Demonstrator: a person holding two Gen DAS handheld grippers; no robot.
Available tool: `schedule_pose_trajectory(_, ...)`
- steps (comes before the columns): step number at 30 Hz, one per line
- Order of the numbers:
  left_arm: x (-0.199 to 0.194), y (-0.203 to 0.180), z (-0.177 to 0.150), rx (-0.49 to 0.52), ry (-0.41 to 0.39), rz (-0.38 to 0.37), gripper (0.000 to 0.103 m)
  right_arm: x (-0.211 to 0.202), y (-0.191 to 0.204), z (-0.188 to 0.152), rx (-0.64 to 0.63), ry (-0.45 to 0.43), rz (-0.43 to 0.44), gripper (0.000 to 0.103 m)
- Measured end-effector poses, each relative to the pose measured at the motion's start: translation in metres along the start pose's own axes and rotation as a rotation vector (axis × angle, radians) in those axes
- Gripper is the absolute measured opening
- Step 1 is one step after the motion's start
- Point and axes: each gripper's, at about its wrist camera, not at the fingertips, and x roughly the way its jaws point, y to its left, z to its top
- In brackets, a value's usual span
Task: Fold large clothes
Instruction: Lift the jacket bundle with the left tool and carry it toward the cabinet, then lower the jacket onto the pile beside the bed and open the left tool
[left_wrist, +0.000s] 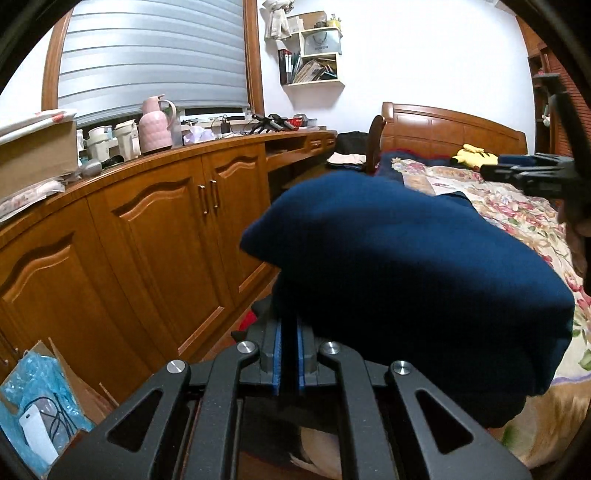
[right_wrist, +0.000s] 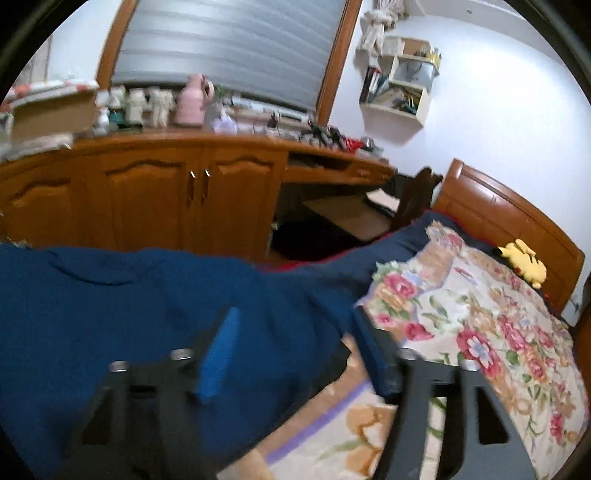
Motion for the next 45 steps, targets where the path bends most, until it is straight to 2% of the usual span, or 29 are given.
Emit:
schedule_pose_trajectory(7,-0.01,0.001,-0.003,-0.029,0.009,0.003,0.007,-0.016,0.03,-0.025,0.036,-0.001,0.303,0.072)
schedule_pose_trajectory(9,-0.016,0.001,-0.001,-0.037,0.009,0.004,0.01,-0.012,0.042,-0.03,0.011,0.014,0.331,0.072)
schedule_pose_trajectory(10,-0.02,0.0,-0.001,-0.035,0.004,0.008,0.015,-0.01,0.044,-0.032,-0.002,0.016,0.332,0.072)
schedule_pose_trajectory(12,-0.032,0.001,0.001,-0.036,-0.031,0.025,0.035,-0.004,0.043,-0.035,0.009,0.024,0.334,0.072)
schedule_pose_trajectory(14,-0.045,0.005,0.005,-0.047,-0.068,0.033,0.065,-0.001,0.044,-0.035,0.025,0.041,0.353,0.072)
schedule_pose_trajectory(15,-0.051,0.007,0.008,-0.055,-0.079,0.03,0.075,0.004,0.044,-0.039,0.024,0.052,0.358,0.072)
schedule_pose_trajectory(16,-0.056,0.008,0.01,-0.061,-0.09,0.02,0.089,0.006,0.049,-0.037,0.022,0.063,0.363,0.071)
schedule_pose_trajectory(17,-0.06,0.008,0.012,-0.064,-0.099,0.016,0.092,0.011,0.049,-0.038,0.02,0.076,0.365,0.071)
schedule_pose_trajectory(21,-0.072,-0.004,0.021,-0.029,-0.096,0.024,0.092,-0.002,0.046,-0.028,0.026,0.043,0.32,0.072)
schedule_pose_trajectory(24,-0.076,-0.016,0.023,-0.006,-0.089,0.025,0.092,-0.017,0.044,-0.029,0.05,0.042,0.331,0.072)
schedule_pose_trajectory(30,-0.087,-0.036,0.021,-0.006,-0.103,0.008,0.092,-0.044,0.031,-0.039,0.057,0.009,0.288,0.086)
schedule_pose_trajectory(34,-0.09,-0.054,0.017,0.002,-0.097,-0.007,0.092,-0.058,0.026,-0.06,0.059,0.034,0.241,0.091)
schedule_pose_trajectory(45,-0.094,-0.126,0.003,0.06,-0.082,-0.111,0.092,-0.098,0.005,-0.097,0.134,0.045,0.126,0.091)
